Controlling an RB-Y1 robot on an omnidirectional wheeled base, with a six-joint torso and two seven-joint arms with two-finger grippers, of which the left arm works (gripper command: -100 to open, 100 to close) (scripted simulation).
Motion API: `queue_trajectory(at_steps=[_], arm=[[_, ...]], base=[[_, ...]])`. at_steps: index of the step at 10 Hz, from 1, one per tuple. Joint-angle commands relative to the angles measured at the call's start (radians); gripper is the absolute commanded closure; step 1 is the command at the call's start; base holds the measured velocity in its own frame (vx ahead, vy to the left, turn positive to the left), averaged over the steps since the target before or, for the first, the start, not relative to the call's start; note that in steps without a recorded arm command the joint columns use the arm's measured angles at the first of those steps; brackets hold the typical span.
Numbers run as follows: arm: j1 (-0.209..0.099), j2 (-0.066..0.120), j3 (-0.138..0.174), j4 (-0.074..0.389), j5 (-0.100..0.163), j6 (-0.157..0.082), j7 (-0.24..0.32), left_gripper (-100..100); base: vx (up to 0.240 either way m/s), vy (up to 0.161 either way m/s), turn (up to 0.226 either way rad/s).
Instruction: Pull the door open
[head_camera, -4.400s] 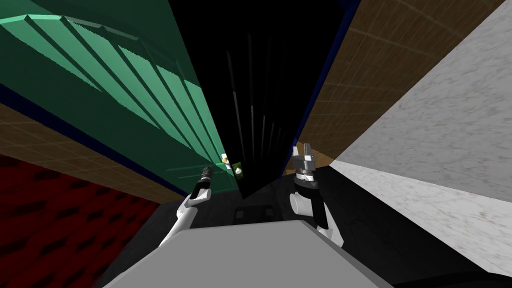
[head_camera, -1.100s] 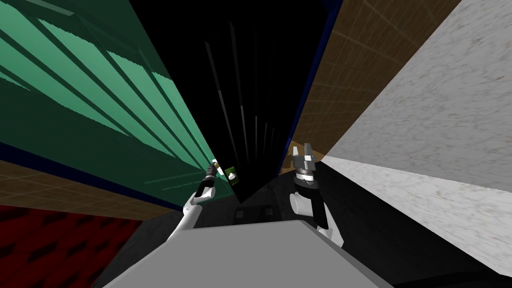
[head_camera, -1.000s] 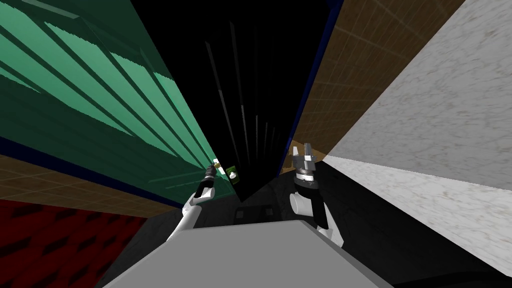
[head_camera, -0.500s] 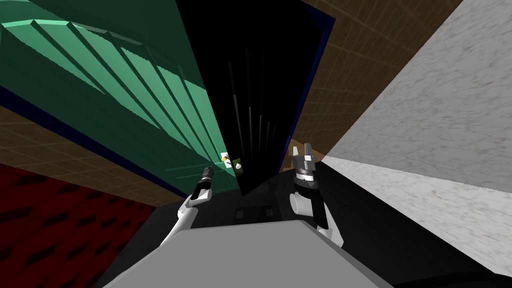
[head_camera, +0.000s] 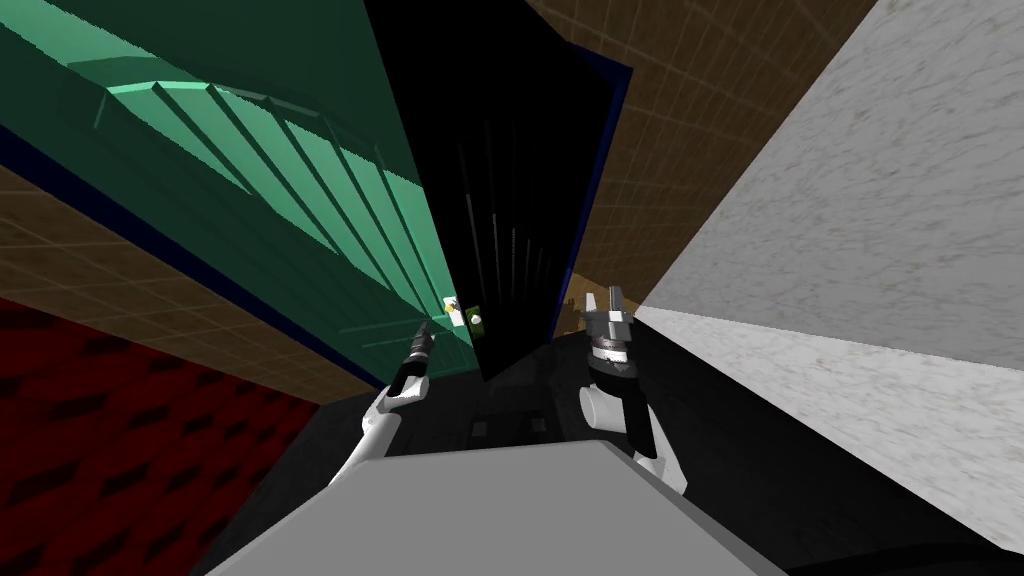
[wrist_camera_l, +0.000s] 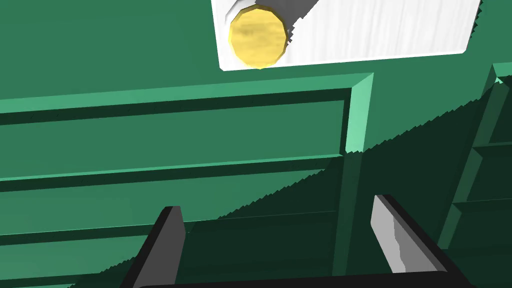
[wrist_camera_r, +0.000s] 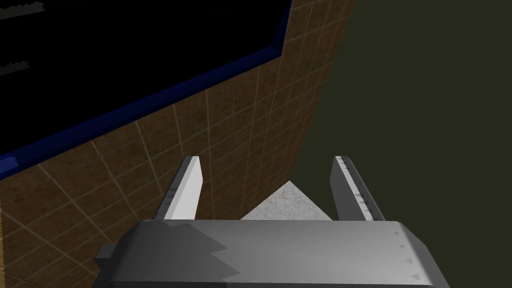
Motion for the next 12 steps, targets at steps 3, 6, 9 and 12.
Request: queue_trajectory(at_steps=[3,6,9,12], arm=[[0.02,0.028,0.041,0.015,0.005,0.001,-0.002,-100],[0.032,0.055,0.088,0.036,0.009,0.0,-0.008,-100],[0.015,0.042,0.081,0.037,0.008,-0.001,-0.011,-100],[-0.019,0.004,0.041,0.028,0.002,-0.002,-0.012,-100]], base=[[-0.02,-0.014,0.096],[0.099,0.037,0.096],[0.185,0.05,-0.039],[0.207,-0.05,-0.145]])
